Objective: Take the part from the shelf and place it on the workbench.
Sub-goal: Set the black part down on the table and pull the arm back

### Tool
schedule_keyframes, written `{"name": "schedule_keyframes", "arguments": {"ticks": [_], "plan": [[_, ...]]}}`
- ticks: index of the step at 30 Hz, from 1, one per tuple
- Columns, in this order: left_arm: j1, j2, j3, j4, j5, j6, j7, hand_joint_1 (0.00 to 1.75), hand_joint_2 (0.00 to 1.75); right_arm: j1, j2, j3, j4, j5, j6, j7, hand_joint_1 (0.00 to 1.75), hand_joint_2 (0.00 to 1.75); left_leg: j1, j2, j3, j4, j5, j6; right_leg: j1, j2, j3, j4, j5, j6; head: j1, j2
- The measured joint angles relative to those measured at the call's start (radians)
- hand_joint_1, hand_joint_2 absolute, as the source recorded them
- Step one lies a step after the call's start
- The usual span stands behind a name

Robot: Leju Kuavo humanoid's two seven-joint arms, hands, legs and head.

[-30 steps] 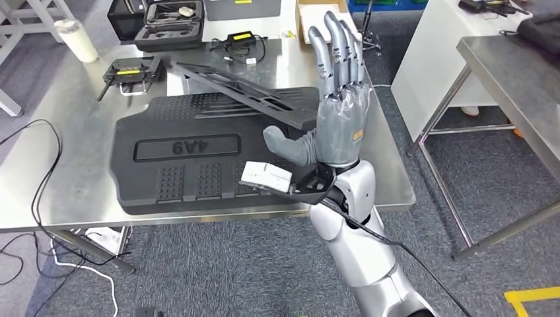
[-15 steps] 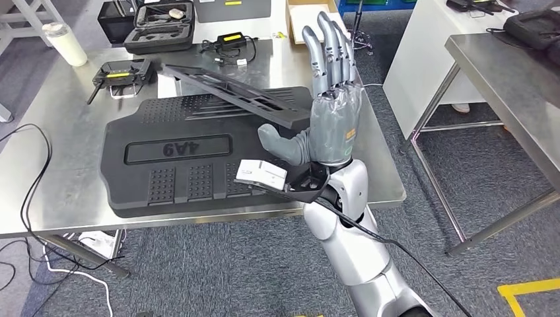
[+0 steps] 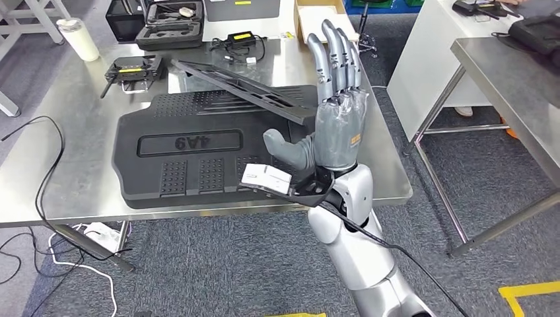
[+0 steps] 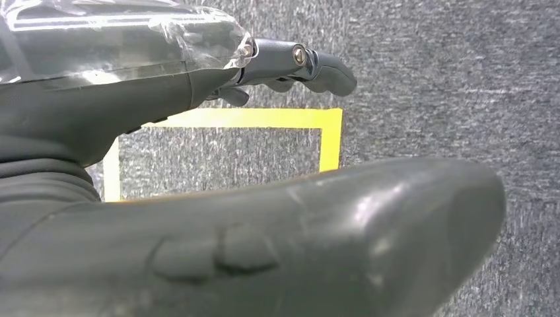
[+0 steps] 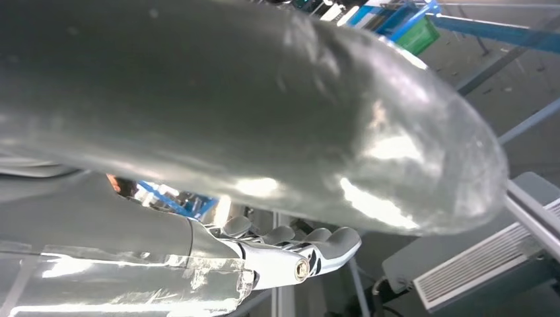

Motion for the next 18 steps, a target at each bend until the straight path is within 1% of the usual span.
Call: {"name": "schedule_keyframes", "arguments": {"ticks": [2,3,4,5,7,8,9,10,12,13,14,15,17,18], "plan": [[0.000,0.000,0.000,0.000,0.000,0.000,0.000,0.00,0.00,0.000,-0.001,0.000,0.000,0.000,0.000,0.002,0.00,0.00,0.001,-0.001,-0.002,0.000,0.002,-0.011,-0.002,-0.001,-0.003,-0.007,0.009,-0.008,0.000,0.000],[0.000,0.000,0.000,0.000,0.001,0.000,0.000,0.00,0.00,0.000,-0.001,0.000,0.000,0.000,0.000,0.003,0.00,0.00,0.001,-0.001,-0.005,0.008,-0.007,-0.017,-0.005,-0.002,-0.003,-0.012,0.015,-0.012,-0.002,0.000],[0.000,0.000,-0.001,0.000,0.001,0.000,0.000,0.00,0.00,0.000,-0.001,0.000,0.000,-0.001,0.000,0.004,0.00,0.00,0.002,-0.002,-0.015,0.034,-0.028,-0.023,-0.009,-0.004,-0.004,-0.017,0.020,-0.017,-0.006,0.000],[0.000,0.000,-0.001,0.000,0.003,0.000,0.000,0.00,0.00,0.000,-0.001,0.000,0.000,-0.002,0.000,0.004,0.00,0.00,0.004,-0.003,-0.032,0.079,-0.059,-0.029,-0.011,-0.006,-0.005,-0.021,0.025,-0.020,-0.009,0.000],[0.001,0.000,-0.001,0.000,0.006,0.000,0.000,0.00,0.00,0.000,-0.001,0.000,0.000,-0.003,0.000,0.005,0.00,0.00,0.008,-0.003,-0.082,0.206,-0.127,-0.040,-0.011,-0.009,-0.012,-0.020,0.029,-0.024,-0.015,0.000],[0.002,0.000,-0.001,0.000,0.008,0.001,0.000,0.00,0.00,0.001,-0.002,0.000,0.000,-0.004,0.000,0.005,0.00,0.00,0.011,-0.003,-0.099,0.253,-0.144,-0.044,-0.011,-0.009,-0.015,-0.019,0.030,-0.023,-0.016,0.000],[0.003,0.000,-0.002,0.000,0.009,0.001,0.000,0.00,0.00,0.002,-0.002,0.000,0.000,-0.005,0.000,0.004,0.00,0.00,0.013,-0.002,-0.100,0.268,-0.142,-0.047,-0.011,-0.009,-0.018,-0.017,0.031,-0.022,-0.017,0.000],[0.003,0.000,-0.002,0.000,0.009,0.002,0.000,0.00,0.00,0.002,-0.002,0.000,0.000,-0.006,0.000,0.004,0.00,0.00,0.016,-0.002,-0.082,0.243,-0.123,-0.049,-0.012,-0.009,-0.020,-0.015,0.032,-0.021,-0.018,0.000],[0.002,0.000,-0.002,0.000,0.010,0.003,0.000,0.00,0.00,0.003,-0.002,0.000,0.000,-0.007,0.000,0.003,0.00,0.00,0.021,-0.002,-0.012,0.114,-0.064,-0.050,-0.014,-0.009,-0.022,-0.009,0.032,-0.015,-0.019,0.000],[0.001,0.000,-0.002,0.000,0.010,0.003,0.000,0.00,0.00,0.003,-0.002,0.000,0.000,-0.008,0.000,0.003,0.00,0.00,0.021,-0.003,0.017,0.054,-0.044,-0.048,-0.013,-0.008,-0.025,-0.004,0.031,-0.010,-0.021,0.000],[0.001,0.000,-0.002,0.000,0.010,0.003,0.000,0.00,0.00,0.002,-0.002,0.000,0.000,-0.009,0.000,0.003,0.00,0.00,0.020,-0.004,0.033,0.016,-0.035,-0.045,-0.012,-0.007,-0.028,-0.001,0.032,-0.004,-0.021,0.000],[0.001,0.000,-0.002,0.000,0.010,0.003,0.000,0.00,0.00,0.002,-0.002,0.000,0.000,-0.009,0.000,0.002,0.00,0.00,0.018,-0.006,0.035,0.003,-0.034,-0.040,-0.010,-0.006,-0.032,0.001,0.034,0.003,-0.021,0.000],[0.002,0.000,-0.002,0.000,0.011,0.003,0.000,0.00,0.00,0.002,-0.003,0.000,0.000,-0.011,0.000,0.002,0.00,0.00,0.016,-0.006,0.029,0.001,-0.028,-0.025,-0.010,-0.005,-0.036,0.001,0.037,0.015,-0.019,0.000],[0.002,0.000,-0.002,0.000,0.012,0.003,0.000,0.00,0.00,0.002,-0.004,0.000,0.000,-0.011,0.000,0.002,0.00,0.00,0.016,-0.005,0.027,-0.001,-0.023,-0.017,-0.011,-0.005,-0.039,0.007,0.031,0.019,-0.018,0.000]]}}
